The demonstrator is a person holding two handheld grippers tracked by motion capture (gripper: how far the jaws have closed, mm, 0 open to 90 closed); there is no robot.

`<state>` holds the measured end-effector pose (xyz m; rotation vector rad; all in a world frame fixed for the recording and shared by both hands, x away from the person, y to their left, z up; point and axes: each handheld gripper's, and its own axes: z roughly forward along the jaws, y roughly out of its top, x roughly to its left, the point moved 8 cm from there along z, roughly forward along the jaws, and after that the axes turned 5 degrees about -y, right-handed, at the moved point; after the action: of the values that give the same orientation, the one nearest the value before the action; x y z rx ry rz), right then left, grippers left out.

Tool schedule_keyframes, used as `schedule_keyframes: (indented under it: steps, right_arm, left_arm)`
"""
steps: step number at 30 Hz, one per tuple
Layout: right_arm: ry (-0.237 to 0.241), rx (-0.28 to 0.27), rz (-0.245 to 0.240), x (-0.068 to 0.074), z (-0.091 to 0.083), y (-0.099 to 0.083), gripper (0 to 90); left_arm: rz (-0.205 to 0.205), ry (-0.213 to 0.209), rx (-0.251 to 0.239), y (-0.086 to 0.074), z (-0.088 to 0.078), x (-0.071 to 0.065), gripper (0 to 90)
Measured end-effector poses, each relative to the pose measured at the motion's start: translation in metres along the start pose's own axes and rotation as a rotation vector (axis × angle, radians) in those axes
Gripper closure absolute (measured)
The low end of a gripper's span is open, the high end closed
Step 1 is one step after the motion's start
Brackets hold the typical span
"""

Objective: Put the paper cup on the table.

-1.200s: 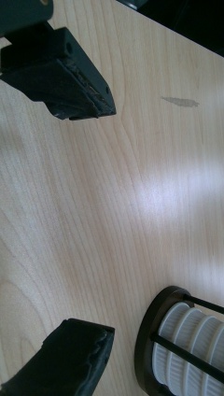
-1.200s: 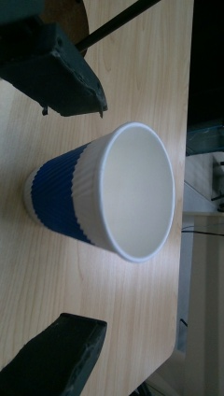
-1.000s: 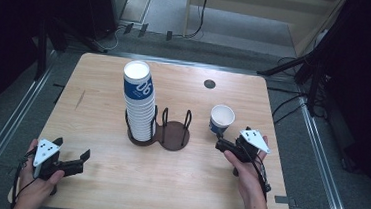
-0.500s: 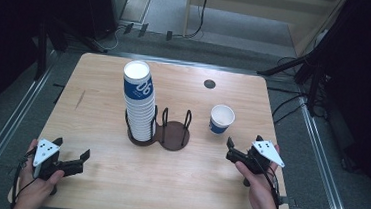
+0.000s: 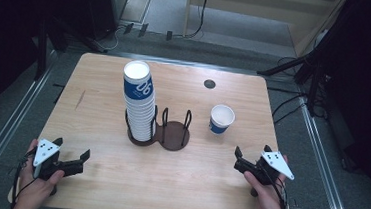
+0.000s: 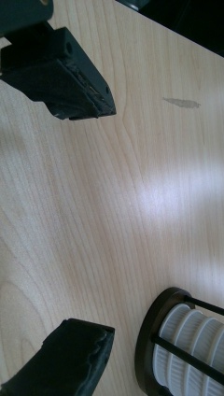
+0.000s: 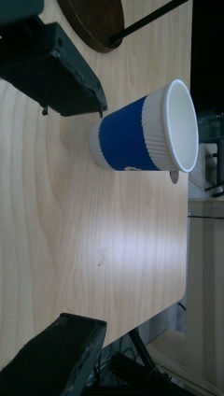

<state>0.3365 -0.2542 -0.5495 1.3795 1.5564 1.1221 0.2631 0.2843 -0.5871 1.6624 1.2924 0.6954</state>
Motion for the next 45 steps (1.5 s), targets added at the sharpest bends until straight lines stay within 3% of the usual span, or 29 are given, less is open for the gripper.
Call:
schedule_keyframes:
  steps: [20, 44, 45]
  right_arm:
    - [-0.034, -0.004, 0.007, -0.033, -0.033, -0.011, 0.0]
    - [-0.056, 0.021, 0.025, -0.057, -0.055, -0.036, 0.0]
    - [-0.070, 0.016, 0.003, -0.057, -0.055, -0.038, 0.0]
  left_arm:
    - [-0.009, 0.001, -0.003, 0.000, 0.000, 0.001, 0.0]
    - [-0.006, 0.008, -0.001, 0.000, 0.000, 0.001, 0.0]
    - [-0.007, 0.007, -0.002, 0.000, 0.000, 0.001, 0.0]
